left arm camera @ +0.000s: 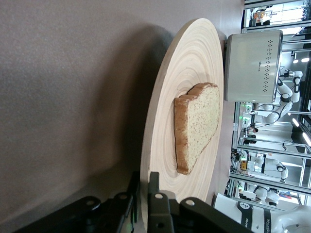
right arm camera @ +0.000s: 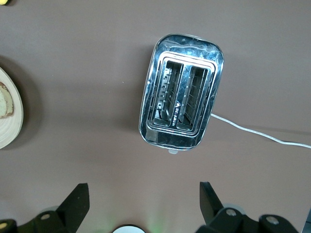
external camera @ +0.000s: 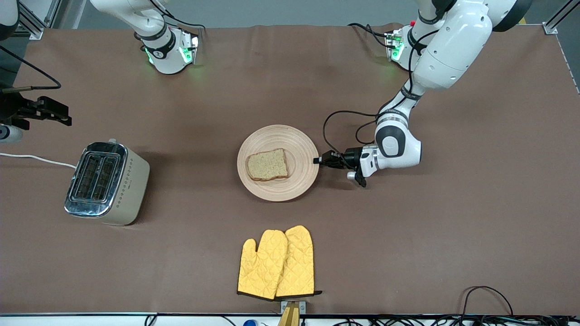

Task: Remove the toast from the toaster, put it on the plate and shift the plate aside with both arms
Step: 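Slide the plate with the left gripper away from the toaster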

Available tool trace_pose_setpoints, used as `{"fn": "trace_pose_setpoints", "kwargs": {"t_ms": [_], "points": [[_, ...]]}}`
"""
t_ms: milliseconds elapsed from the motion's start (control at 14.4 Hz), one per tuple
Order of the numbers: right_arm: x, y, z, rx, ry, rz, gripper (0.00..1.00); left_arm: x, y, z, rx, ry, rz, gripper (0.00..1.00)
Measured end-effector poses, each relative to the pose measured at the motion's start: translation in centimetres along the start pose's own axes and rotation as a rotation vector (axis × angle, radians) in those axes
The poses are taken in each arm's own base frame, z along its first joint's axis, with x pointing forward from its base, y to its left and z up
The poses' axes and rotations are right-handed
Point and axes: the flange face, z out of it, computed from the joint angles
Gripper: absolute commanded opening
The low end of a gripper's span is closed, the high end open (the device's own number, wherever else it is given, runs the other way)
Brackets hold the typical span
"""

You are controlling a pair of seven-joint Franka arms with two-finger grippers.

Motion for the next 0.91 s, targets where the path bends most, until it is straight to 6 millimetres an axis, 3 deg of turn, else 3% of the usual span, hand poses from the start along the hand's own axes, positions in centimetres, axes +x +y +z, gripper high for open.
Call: {"fn": "trace_pose_setpoints", "kwargs": {"t_ms": [139,279,488,697,905], "points": [[0.0,0.8,0.1,0.021,0.002,0.020,1.00,1.3,1.0,-0.9,0.006,0.030,-0.027,0.00],[-0.1,2.2,0.3,0.057,0.013,0.046,1.00,3.4,3.8,-3.4,0.007,0.067,-0.070,0.00],[0.0,2.7,0.4,0.071,0.019,0.055,1.00,6.5,7.9,-10.3,0.033,0.137,-0.083,0.00],[0.2,2.2,0.4,0.070,0.025,0.046,1.00,8.2,6.4,-17.7,0.041,0.188,-0.078,0.00],[0.3,2.0,0.4,0.074,0.026,0.040,1.00,8.7,1.7,-28.1,0.077,0.164,-0.055,0.00]]}}
